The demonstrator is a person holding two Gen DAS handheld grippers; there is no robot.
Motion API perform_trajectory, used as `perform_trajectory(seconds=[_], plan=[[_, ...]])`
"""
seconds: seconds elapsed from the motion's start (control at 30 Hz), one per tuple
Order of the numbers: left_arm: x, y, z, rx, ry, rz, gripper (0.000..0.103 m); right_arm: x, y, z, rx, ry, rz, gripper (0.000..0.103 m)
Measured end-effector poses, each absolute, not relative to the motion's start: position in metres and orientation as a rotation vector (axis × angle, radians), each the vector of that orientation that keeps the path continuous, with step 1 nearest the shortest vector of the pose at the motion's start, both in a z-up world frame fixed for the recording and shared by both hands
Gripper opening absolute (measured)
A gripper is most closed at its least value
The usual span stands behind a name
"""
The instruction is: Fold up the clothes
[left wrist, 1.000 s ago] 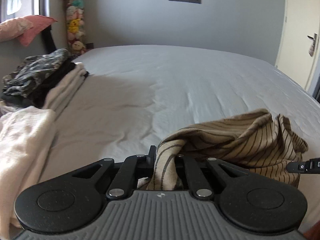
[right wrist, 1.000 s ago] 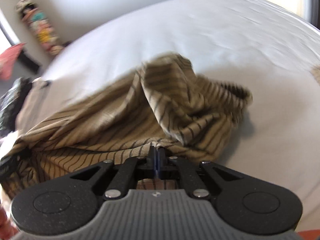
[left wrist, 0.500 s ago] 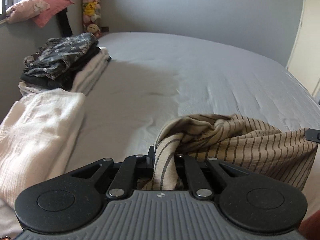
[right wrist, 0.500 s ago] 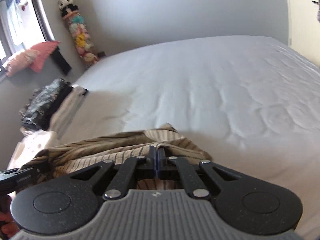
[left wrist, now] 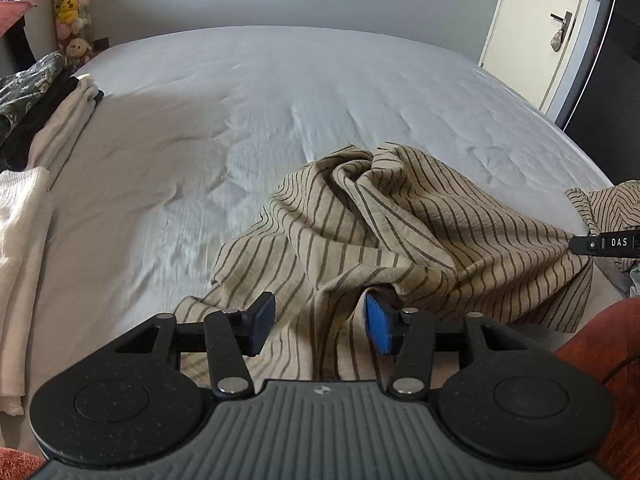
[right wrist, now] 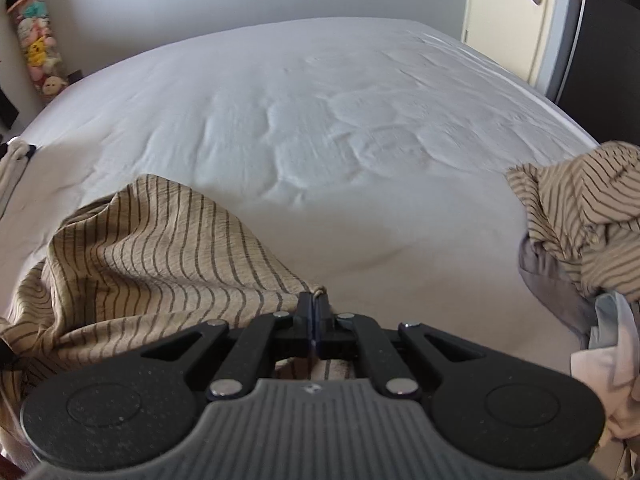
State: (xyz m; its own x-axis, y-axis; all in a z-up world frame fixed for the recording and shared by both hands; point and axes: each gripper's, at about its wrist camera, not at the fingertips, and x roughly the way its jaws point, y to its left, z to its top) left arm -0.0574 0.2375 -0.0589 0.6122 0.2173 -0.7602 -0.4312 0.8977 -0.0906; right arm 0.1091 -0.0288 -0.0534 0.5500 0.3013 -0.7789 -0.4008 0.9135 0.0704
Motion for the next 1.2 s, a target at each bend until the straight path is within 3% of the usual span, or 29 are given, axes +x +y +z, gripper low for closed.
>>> perform_trajectory(seconds=[0.2,0.3,0.67,0.83,1.07,1.13,1.2], plan=[[-0.051,0.25,-0.055,-0.251,0.817,0.418,0.062,0.107,-0.027,-0.056,-0.069,0.886,0.475,0.013],[-0.048,0.259,-0.056,-0.238,0.806,0.431,0.064,0.106,-0.02,-0.053,-0.073,0.854,0.507,0.027],[-0.012,0.301,-0.075,-0.222,0.784,0.414,0.07,0.128,0.028,-0.064,-0.076,0.8,0.619,0.042],[0.011,0.319,-0.101,-0.267,0.815,0.39,0.074,0.146,0.054,-0.084,-0.037,0.792,0.68,0.062],[0.028,0.341,-0.143,-0.436,0.93,0.374,0.074,0.172,0.068,-0.12,0.058,0.914,0.701,0.063],[0.032,0.342,-0.149,-0.471,0.953,0.36,0.074,0.174,0.07,-0.125,0.073,0.936,0.713,0.052],[0.037,0.342,-0.154,-0.497,0.969,0.347,0.064,0.176,0.071,-0.13,0.089,0.957,0.724,0.039]])
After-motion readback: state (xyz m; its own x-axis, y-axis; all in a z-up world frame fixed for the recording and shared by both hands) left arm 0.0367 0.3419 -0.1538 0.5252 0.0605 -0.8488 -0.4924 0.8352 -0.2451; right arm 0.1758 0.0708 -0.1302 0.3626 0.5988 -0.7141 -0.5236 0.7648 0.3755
